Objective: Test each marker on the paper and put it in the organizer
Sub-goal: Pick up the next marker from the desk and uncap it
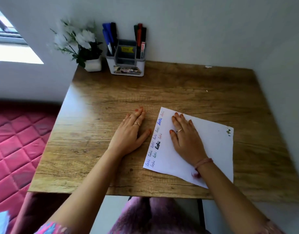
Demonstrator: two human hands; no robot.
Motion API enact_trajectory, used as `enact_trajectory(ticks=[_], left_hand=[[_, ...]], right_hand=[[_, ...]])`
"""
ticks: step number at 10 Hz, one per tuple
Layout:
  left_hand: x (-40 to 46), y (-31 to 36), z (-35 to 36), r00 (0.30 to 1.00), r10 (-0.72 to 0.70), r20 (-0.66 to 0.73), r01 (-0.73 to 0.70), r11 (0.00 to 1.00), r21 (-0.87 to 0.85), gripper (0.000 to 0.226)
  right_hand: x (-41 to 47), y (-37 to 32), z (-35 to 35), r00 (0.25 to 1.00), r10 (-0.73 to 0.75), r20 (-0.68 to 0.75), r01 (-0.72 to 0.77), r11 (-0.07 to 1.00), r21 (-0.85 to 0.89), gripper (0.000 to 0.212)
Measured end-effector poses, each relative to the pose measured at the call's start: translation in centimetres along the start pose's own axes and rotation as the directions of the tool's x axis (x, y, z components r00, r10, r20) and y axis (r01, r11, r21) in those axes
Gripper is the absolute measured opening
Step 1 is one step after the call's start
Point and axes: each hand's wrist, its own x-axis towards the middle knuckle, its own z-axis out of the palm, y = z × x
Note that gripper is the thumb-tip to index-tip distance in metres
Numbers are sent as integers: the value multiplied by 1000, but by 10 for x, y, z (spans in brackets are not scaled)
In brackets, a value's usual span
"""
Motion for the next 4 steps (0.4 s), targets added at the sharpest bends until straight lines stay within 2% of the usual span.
enact_trajectory(ticks=[2, 4], left_hand=[[6, 2, -7, 1000, -6, -7, 6, 999, -53, 79], [24, 7, -22, 993, -35, -113, 24, 995, -96, 69]], right_hand=[[5, -1, -2, 1000, 27, -12, -27, 999, 32, 57], [26, -3, -19, 982, 65, -176, -48, 994, 101, 53]])
